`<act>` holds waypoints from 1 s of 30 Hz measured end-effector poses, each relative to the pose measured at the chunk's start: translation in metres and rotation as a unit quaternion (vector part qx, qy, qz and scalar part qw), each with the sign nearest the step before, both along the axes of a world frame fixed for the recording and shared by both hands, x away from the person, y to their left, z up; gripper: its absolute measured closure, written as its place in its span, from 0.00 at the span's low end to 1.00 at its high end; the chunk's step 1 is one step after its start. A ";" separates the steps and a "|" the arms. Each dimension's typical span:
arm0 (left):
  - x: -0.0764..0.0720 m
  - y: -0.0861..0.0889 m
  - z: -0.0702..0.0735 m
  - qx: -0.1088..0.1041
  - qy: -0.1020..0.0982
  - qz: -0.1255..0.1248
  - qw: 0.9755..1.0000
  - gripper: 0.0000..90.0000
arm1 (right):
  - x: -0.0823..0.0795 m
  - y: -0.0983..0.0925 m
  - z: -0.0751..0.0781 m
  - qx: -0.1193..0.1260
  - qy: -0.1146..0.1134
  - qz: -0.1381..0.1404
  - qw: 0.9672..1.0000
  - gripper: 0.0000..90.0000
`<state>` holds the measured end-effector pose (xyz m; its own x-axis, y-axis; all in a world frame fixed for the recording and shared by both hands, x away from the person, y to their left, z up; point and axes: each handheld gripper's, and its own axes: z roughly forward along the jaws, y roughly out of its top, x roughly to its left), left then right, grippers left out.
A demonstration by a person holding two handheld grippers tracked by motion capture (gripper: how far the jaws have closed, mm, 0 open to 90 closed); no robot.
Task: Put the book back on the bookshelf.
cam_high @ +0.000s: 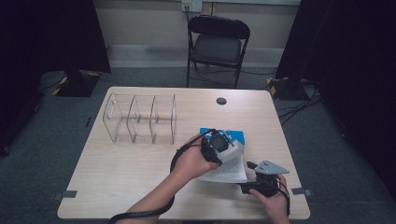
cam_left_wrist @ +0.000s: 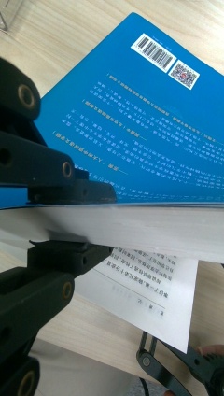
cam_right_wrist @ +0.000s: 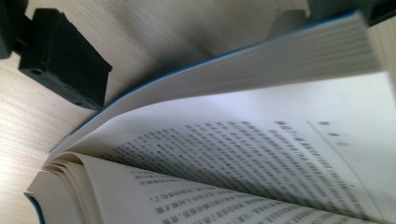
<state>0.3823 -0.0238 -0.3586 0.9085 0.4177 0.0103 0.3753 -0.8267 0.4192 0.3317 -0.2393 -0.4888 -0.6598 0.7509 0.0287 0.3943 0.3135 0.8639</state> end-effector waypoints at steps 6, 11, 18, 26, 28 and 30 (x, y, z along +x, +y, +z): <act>-0.005 -0.003 0.005 0.006 0.001 -0.008 1.000 0.83 | 0.003 0.001 0.001 0.010 -0.002 -0.004 1.000 0.17; -0.008 -0.002 0.013 0.003 0.001 -0.007 1.000 0.83 | 0.001 0.001 0.013 0.014 -0.027 -0.001 1.000 0.16; -0.009 -0.003 0.017 0.008 0.004 -0.011 1.000 0.83 | 0.000 0.003 0.014 0.015 -0.029 0.003 0.999 0.16; -0.010 -0.004 0.016 0.012 0.006 -0.011 1.000 0.83 | 0.001 0.002 0.015 0.015 -0.024 0.003 1.000 0.16; -0.010 -0.004 0.016 0.012 0.006 -0.012 1.000 0.83 | 0.001 0.002 0.015 0.015 -0.024 0.003 1.000 0.16; -0.010 -0.004 0.015 0.010 0.006 -0.012 1.000 0.83 | 0.001 0.002 0.015 0.014 -0.024 0.003 1.000 0.16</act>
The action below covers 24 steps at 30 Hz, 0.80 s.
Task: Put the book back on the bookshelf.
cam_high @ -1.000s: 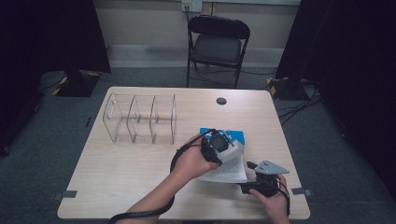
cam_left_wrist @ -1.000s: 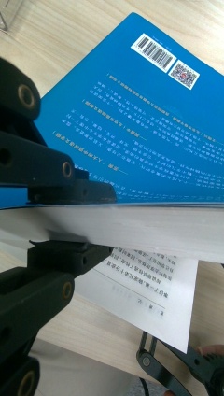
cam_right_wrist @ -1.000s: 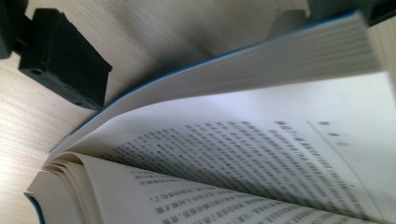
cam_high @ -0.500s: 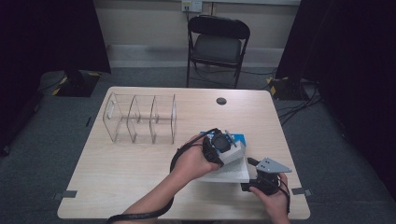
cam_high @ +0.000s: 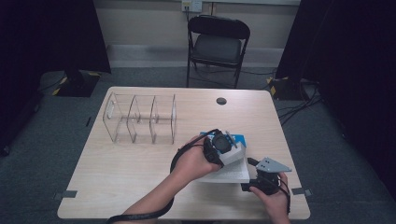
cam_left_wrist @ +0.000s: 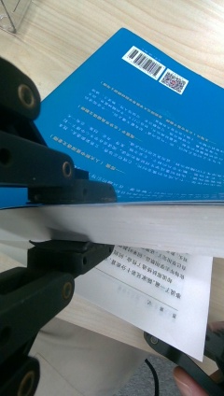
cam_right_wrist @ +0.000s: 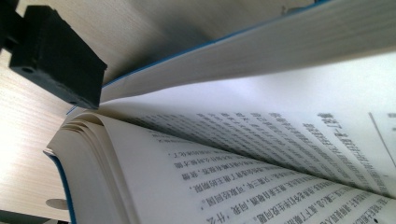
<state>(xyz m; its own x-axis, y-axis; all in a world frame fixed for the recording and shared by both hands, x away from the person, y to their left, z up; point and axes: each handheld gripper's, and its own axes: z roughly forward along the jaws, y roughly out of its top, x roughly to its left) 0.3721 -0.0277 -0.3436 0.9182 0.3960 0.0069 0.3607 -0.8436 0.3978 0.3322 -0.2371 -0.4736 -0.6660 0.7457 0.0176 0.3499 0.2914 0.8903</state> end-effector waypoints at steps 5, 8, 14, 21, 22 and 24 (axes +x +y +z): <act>0.000 0.000 0.000 0.002 -0.001 0.000 1.000 0.83 | 0.000 0.000 0.000 0.001 0.000 0.001 1.000 0.16; 0.000 0.000 0.001 0.003 0.000 0.000 1.000 0.83 | 0.000 -0.001 -0.001 0.002 0.001 0.002 1.000 0.16; -0.001 0.000 0.002 0.006 0.001 0.001 1.000 0.83 | -0.001 0.000 -0.001 0.000 -0.003 0.002 1.000 0.16; -0.002 0.000 0.007 -0.001 0.006 0.006 1.000 0.83 | -0.001 0.000 0.002 0.001 -0.011 0.006 1.000 0.15; -0.002 0.001 0.009 0.006 0.001 -0.003 1.000 0.83 | -0.002 0.000 0.003 -0.001 -0.014 0.008 1.000 0.15; -0.003 0.001 0.010 0.006 0.000 -0.006 1.000 0.83 | -0.002 0.001 0.005 -0.004 -0.020 0.010 1.000 0.15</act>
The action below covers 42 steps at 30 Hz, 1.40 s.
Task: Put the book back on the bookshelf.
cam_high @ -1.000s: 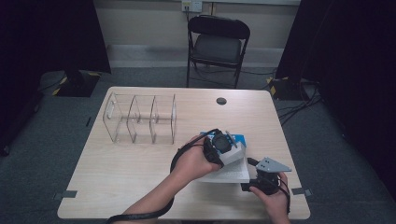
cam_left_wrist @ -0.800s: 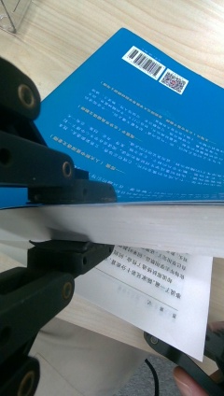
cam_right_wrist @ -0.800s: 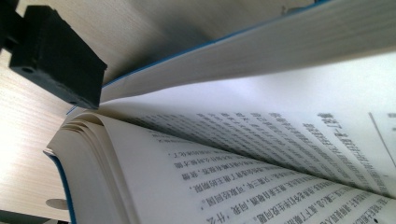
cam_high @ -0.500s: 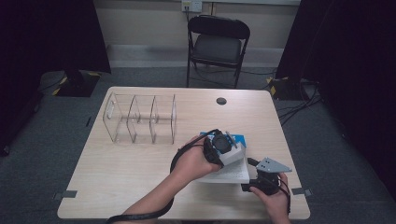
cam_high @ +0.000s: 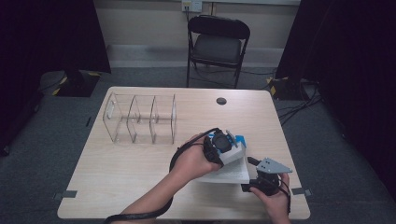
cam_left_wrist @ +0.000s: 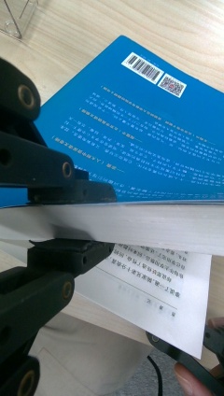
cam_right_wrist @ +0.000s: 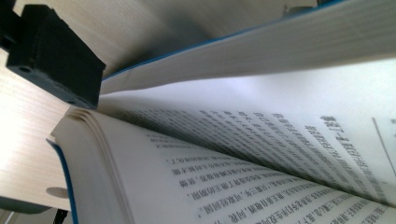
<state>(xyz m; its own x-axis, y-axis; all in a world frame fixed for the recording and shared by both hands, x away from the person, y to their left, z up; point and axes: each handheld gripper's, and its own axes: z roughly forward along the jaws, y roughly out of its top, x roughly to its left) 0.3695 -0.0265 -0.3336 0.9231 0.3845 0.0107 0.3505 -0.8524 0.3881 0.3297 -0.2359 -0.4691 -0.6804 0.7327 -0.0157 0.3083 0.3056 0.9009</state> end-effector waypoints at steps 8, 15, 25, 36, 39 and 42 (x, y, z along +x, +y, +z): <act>-0.005 0.001 0.009 0.002 0.005 -0.005 1.000 0.83 | -0.001 0.005 0.006 -0.002 -0.017 0.009 1.000 0.15; -0.005 0.001 0.014 0.007 0.004 -0.010 1.000 0.83 | -0.001 0.005 0.008 -0.003 -0.017 0.010 1.000 0.15; -0.008 -0.002 0.021 0.011 0.004 -0.008 1.000 0.83 | -0.002 0.004 0.013 -0.004 -0.033 0.017 0.999 0.15; -0.010 -0.002 0.036 0.016 -0.002 -0.018 1.000 0.83 | -0.005 0.004 0.026 0.006 -0.048 0.017 0.999 0.15; -0.011 -0.002 0.036 0.005 0.003 -0.010 1.000 0.83 | -0.006 0.003 0.028 0.007 -0.048 0.016 0.999 0.15; -0.010 -0.003 0.037 0.016 -0.001 -0.020 1.000 0.83 | -0.005 0.003 0.028 0.012 -0.042 0.015 0.999 0.15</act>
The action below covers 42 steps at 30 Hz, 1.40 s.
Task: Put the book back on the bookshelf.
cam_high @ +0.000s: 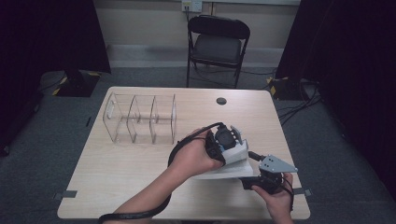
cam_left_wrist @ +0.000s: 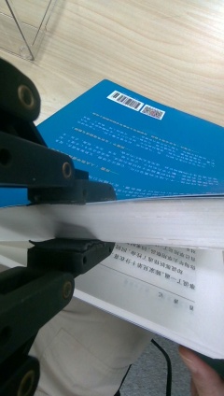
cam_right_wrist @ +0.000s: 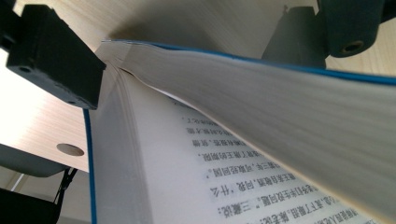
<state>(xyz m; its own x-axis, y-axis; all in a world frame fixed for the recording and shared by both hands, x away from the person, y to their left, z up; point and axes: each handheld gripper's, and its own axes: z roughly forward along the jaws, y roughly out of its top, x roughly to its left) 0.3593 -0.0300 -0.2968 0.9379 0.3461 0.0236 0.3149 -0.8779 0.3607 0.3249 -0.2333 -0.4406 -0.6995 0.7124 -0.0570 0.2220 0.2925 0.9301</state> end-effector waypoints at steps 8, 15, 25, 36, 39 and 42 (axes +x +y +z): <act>-0.001 -0.001 -0.001 -0.001 0.006 0.003 1.000 0.83 | 0.000 0.000 0.001 -0.013 -0.005 0.006 1.000 0.15; 0.002 0.000 0.003 0.003 0.013 0.000 1.000 0.83 | 0.000 -0.002 0.004 -0.009 -0.005 0.013 1.000 0.15; 0.004 -0.006 0.005 0.029 0.027 -0.005 0.999 0.83 | 0.001 -0.003 0.003 -0.008 0.001 0.017 1.000 0.12; 0.002 -0.003 0.018 0.038 0.039 -0.016 0.998 0.83 | -0.001 -0.001 0.010 0.002 -0.018 0.041 0.999 0.10; 0.001 -0.004 0.021 0.045 0.037 -0.022 0.998 0.83 | 0.001 0.000 0.013 0.005 -0.017 0.049 0.999 0.10; 0.002 -0.004 0.022 0.044 0.041 -0.023 0.998 0.83 | 0.005 0.000 0.012 0.009 -0.010 0.061 0.998 0.09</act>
<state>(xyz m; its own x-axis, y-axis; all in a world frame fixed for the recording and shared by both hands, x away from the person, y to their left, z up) 0.3615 -0.0335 -0.2753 0.9528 0.3026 -0.0256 0.2989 -0.9195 0.2554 0.3296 -0.2329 -0.4282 -0.7805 0.6223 -0.0602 0.1663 0.2994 0.9395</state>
